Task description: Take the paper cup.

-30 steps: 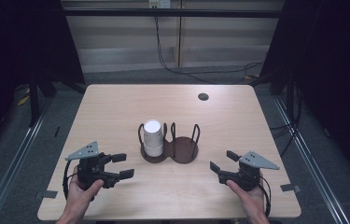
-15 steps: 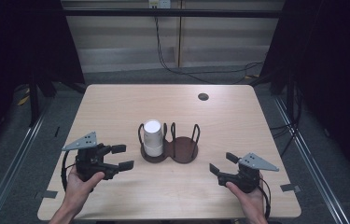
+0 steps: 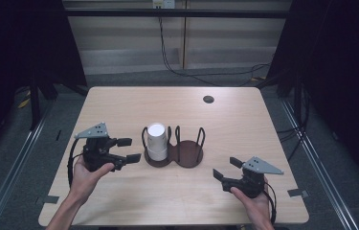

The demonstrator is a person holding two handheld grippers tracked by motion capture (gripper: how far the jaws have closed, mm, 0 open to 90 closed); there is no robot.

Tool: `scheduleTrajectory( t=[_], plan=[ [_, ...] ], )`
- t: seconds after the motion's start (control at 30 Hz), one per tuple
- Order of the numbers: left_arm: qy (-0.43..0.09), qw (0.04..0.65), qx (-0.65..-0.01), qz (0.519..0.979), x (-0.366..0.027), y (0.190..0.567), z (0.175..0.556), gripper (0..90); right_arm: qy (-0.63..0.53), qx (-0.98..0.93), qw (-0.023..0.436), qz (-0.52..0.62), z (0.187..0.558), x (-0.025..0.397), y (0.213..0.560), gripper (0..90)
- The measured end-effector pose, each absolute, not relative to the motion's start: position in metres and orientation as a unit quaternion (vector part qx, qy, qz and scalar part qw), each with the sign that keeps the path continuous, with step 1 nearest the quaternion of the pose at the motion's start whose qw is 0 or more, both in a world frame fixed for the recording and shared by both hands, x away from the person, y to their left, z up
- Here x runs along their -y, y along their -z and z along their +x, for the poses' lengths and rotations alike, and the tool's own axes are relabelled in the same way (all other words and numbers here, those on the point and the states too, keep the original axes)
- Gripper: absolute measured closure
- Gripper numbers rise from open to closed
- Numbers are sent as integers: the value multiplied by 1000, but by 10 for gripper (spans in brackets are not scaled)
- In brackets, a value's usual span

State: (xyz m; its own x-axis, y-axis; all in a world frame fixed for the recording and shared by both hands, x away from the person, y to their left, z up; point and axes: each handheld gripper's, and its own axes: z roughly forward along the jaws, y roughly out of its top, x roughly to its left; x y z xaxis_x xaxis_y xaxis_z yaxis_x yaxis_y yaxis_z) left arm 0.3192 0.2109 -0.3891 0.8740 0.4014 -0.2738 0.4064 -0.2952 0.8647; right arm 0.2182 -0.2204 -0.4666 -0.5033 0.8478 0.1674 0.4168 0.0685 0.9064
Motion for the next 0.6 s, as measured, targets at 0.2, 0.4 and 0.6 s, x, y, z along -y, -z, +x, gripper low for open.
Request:
scheduleTrajectory(
  t=[0.2, 0.4, 0.6],
  plan=[
    [-7, 527, -250, 812, -204, 382, 328, 255, -510, -704, 207, 448, 219, 219, 467, 185],
    [-32, 506, -241, 828, -196, 369, 334, 260, -507, -714, 199, 441, 219, 218, 468, 185],
    [-57, 489, -233, 839, -189, 363, 339, 261, -504, -719, 197, 435, 219, 216, 468, 184]
  ],
)
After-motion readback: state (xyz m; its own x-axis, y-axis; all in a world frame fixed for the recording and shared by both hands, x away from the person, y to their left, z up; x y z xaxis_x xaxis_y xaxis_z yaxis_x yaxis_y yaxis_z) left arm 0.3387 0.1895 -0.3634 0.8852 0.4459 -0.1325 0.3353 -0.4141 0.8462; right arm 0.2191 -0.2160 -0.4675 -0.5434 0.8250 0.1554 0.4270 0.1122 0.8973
